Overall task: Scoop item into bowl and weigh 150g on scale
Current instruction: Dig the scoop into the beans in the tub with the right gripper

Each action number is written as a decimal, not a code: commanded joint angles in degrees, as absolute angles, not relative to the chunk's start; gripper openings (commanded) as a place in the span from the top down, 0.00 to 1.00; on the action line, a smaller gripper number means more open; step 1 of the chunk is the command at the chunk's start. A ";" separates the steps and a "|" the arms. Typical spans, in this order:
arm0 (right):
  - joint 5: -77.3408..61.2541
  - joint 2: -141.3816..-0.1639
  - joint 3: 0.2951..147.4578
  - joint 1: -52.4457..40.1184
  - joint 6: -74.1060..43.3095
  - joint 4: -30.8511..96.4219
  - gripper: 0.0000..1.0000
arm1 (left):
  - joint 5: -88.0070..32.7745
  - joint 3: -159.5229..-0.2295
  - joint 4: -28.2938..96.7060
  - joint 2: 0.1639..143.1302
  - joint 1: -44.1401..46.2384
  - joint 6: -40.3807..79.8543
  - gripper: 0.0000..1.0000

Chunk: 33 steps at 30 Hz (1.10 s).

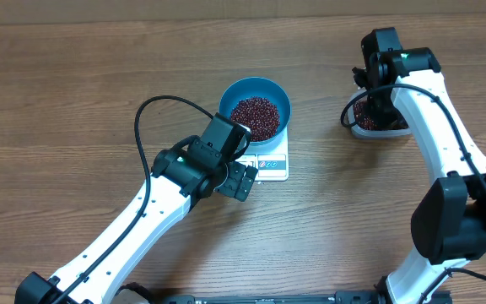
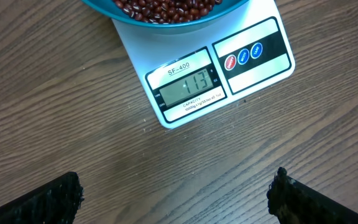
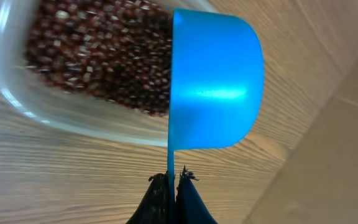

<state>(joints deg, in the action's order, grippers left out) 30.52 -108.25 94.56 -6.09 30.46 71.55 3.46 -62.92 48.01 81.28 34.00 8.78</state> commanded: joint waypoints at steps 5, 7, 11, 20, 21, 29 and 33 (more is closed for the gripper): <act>35.97 -113.27 95.98 -6.42 33.15 70.81 0.97 | 3.16 -62.83 47.94 80.51 33.67 7.70 0.00; 35.88 -114.54 95.98 -6.42 33.34 70.78 0.97 | 3.16 -62.83 47.94 80.51 33.67 7.70 0.01; 31.24 -115.35 95.98 -6.42 34.79 70.59 0.97 | 3.16 -62.83 47.94 80.51 33.67 7.68 0.00; 11.51 -115.33 96.01 -6.35 34.74 70.61 0.96 | 3.16 -62.83 47.94 80.51 33.67 7.70 0.00; 10.37 -115.33 96.01 -6.35 34.52 70.48 0.97 | 3.16 -62.83 47.94 80.51 33.67 7.70 0.00; 5.43 -115.33 96.03 -5.02 26.74 70.61 0.97 | 3.16 -62.83 47.94 80.51 33.67 7.68 0.00; -1.50 -115.33 96.09 -2.70 23.94 70.65 0.97 | 3.16 -62.83 47.94 80.51 33.67 7.70 0.00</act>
